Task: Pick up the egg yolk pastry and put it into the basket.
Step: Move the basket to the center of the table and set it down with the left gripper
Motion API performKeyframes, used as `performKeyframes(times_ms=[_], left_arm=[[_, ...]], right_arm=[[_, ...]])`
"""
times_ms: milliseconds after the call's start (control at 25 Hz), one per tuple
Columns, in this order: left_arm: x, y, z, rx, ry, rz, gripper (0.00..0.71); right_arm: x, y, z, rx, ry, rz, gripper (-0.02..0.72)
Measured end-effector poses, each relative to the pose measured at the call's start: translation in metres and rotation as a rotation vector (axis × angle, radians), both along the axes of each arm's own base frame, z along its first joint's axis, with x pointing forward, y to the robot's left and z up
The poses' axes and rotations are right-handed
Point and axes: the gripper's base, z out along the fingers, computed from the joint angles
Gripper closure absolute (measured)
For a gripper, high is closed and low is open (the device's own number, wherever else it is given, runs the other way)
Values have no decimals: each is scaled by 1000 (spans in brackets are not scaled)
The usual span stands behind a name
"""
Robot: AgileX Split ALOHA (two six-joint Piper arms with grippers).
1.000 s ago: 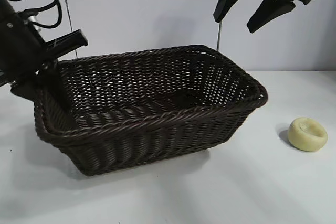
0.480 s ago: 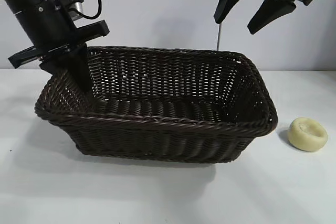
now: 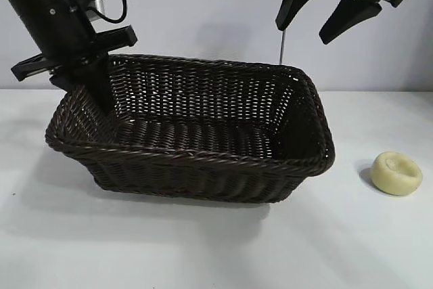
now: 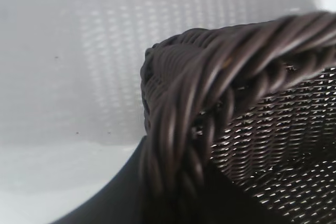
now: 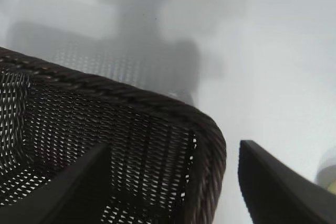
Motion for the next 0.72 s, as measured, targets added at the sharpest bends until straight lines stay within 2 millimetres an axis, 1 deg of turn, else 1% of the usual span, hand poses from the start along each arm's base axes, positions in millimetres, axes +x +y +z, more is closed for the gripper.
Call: performKeyframes(times_ms=[120, 480, 640, 680, 720], left_arm=[[2, 0, -13, 10, 28, -3, 604], [8, -5, -41, -23, 59, -20, 606], [8, -5, -42, -25, 59, -19, 607], [8, -5, -42, -25, 58, -20, 602], [8, -6, -42, -25, 58, -19, 582]], right_arm=[[0, 0, 0, 0, 0, 0, 207], [0, 0, 0, 0, 0, 0, 207], [0, 0, 0, 0, 0, 0, 207], [0, 0, 0, 0, 0, 0, 207], [0, 0, 0, 0, 0, 0, 207]])
